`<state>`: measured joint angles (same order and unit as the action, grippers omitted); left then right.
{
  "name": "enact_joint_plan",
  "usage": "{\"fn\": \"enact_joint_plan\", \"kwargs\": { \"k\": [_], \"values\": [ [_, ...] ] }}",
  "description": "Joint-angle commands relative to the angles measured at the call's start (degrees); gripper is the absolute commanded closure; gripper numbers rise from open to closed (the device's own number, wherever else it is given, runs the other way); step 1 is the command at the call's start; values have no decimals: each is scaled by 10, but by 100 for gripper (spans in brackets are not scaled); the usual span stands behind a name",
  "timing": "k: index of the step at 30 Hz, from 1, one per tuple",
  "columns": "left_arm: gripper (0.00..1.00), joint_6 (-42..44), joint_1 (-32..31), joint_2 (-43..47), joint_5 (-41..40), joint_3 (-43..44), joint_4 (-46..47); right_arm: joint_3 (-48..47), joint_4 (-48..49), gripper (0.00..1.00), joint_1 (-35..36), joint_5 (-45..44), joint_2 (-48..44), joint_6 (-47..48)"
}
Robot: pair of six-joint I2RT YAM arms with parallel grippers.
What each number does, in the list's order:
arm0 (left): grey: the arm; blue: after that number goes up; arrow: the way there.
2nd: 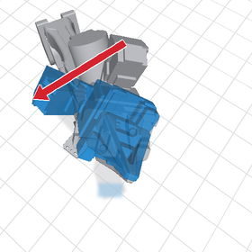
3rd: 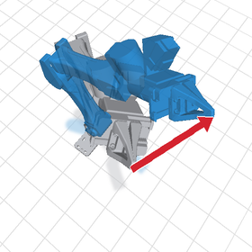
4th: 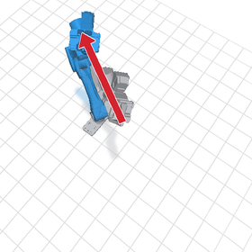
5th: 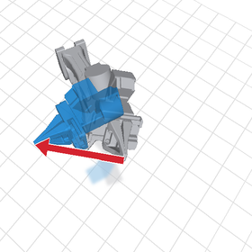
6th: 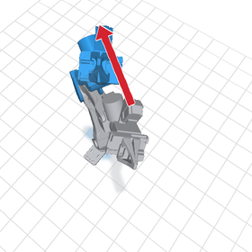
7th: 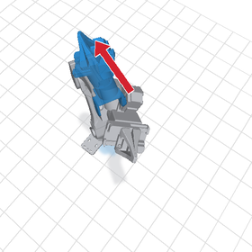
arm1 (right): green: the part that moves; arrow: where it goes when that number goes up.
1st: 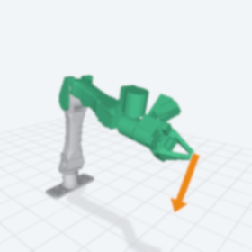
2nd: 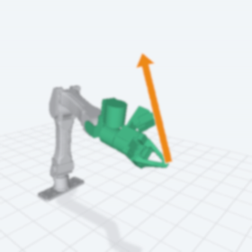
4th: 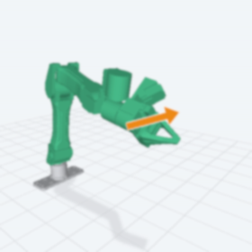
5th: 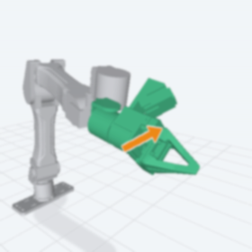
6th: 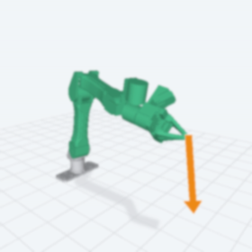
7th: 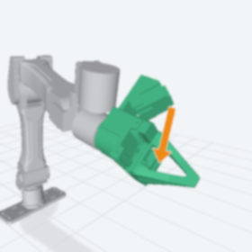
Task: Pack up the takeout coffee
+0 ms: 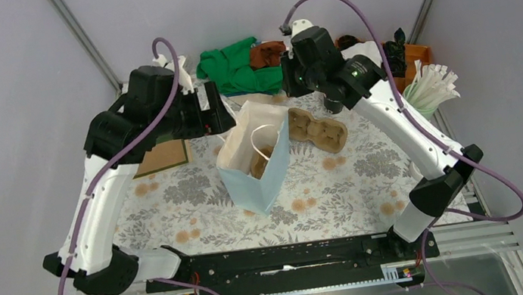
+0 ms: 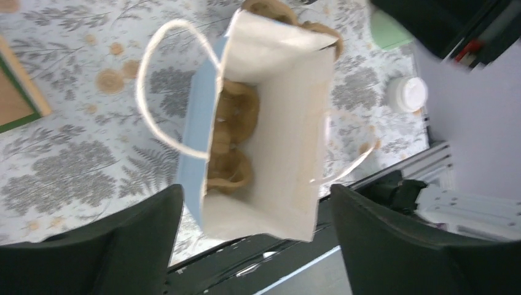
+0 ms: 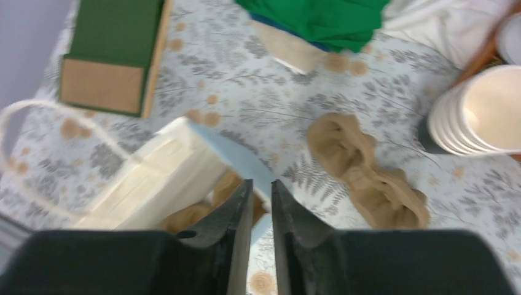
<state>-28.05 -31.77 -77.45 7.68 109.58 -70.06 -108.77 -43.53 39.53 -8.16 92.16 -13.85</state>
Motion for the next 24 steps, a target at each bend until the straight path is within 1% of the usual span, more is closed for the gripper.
{"fn": "enact_joint_plan", "kwargs": {
  "k": [1,4,7,10,12,14,15,17,18,20,21,24],
  "values": [
    [2,-8,1,18,-68,-47,-32,-30,-75,68,-31,-69,16,-63],
    [1,2,0,13,-66,-94,-7,-21,-72,60,-44,-86,5,-73],
    [2,21,0,13,-72,-131,40,-8,-61,51,-48,-111,-10,-73],
    [8,47,0,4,-74,-167,91,9,-53,38,-49,-157,-24,-80],
    [14,65,0,-6,-86,-186,117,26,-45,35,-50,-175,-36,-81],
    [24,83,0,-19,-103,-201,144,37,-40,32,-52,-185,-43,-80],
    [33,89,1,-24,-113,-205,152,38,-44,31,-53,-190,-45,-79],
    [57,97,3,-33,-142,-207,163,35,-57,31,-56,-198,-45,-78],
    [71,99,6,-37,-154,-206,165,33,-62,31,-57,-203,-45,-78],
    [93,102,28,-45,-170,-199,166,33,-64,31,-60,-213,-46,-73],
    [100,105,43,-50,-170,-193,166,34,-64,30,-64,-217,-46,-70],
    [100,118,95,-69,-159,-166,171,32,-73,30,-82,-224,-39,-76]
  ]
}}
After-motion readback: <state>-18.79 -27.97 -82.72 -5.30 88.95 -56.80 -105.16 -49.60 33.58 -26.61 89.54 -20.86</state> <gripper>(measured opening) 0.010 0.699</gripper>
